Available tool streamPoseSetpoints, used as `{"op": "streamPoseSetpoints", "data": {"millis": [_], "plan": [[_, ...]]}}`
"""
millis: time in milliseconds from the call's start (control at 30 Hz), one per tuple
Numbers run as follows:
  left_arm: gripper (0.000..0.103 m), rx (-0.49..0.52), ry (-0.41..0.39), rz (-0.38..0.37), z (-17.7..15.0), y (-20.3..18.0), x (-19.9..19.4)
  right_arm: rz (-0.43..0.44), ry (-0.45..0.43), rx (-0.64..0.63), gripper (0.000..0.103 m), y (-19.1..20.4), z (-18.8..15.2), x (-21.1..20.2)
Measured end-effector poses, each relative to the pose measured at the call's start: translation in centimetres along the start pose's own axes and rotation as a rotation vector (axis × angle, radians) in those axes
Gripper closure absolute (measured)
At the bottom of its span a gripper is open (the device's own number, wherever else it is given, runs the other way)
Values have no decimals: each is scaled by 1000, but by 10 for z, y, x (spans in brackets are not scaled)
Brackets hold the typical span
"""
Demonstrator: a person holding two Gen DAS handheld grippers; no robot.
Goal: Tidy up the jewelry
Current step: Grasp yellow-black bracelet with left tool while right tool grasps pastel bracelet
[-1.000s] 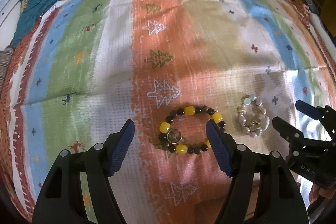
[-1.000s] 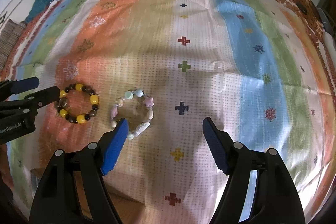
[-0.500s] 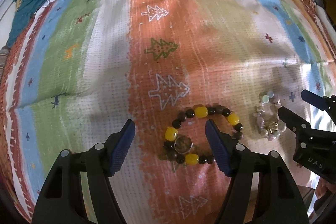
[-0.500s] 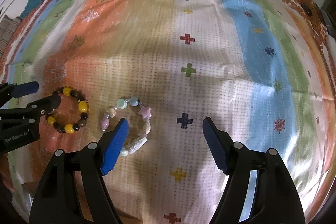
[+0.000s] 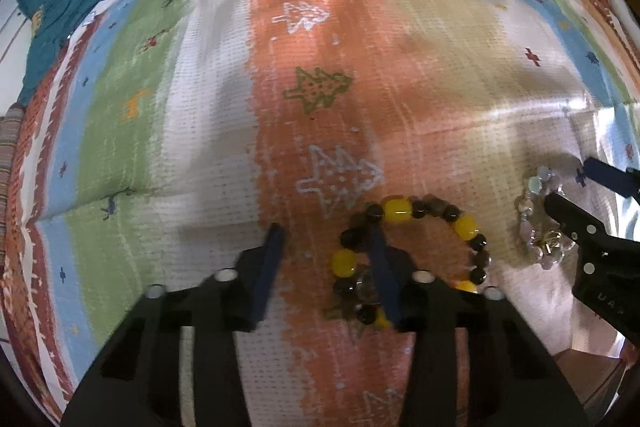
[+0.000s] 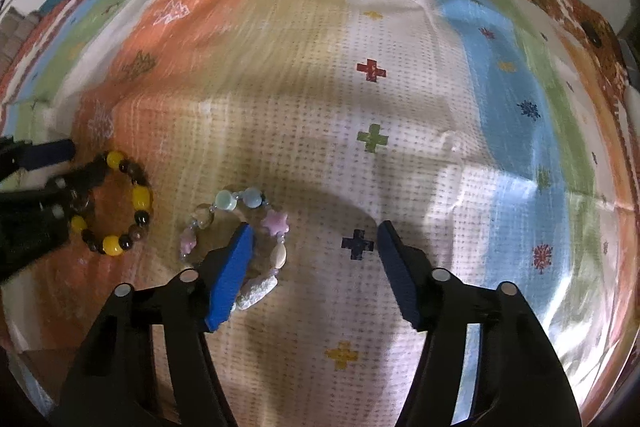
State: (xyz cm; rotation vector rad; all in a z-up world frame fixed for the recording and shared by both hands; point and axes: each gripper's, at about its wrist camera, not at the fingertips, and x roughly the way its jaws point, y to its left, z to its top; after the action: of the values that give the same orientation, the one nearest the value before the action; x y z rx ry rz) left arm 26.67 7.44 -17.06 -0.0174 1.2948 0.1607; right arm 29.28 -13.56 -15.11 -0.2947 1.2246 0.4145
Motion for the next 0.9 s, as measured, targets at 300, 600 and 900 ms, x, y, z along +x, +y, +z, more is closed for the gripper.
{"op": "streamPoseSetpoints", "data": {"millis": [300,600,900], "plan": [[92,-18,-6,7,1,7,-1,21,-6,-12,94,0,-2,-4],[93,-25,-20,-3,-1,5,-12,33,-30,-4,94,0,-2,-16],[93,-41,-105,-103,-5,-1,-52,124,-110,40,94,-2,-3,-54]]}}
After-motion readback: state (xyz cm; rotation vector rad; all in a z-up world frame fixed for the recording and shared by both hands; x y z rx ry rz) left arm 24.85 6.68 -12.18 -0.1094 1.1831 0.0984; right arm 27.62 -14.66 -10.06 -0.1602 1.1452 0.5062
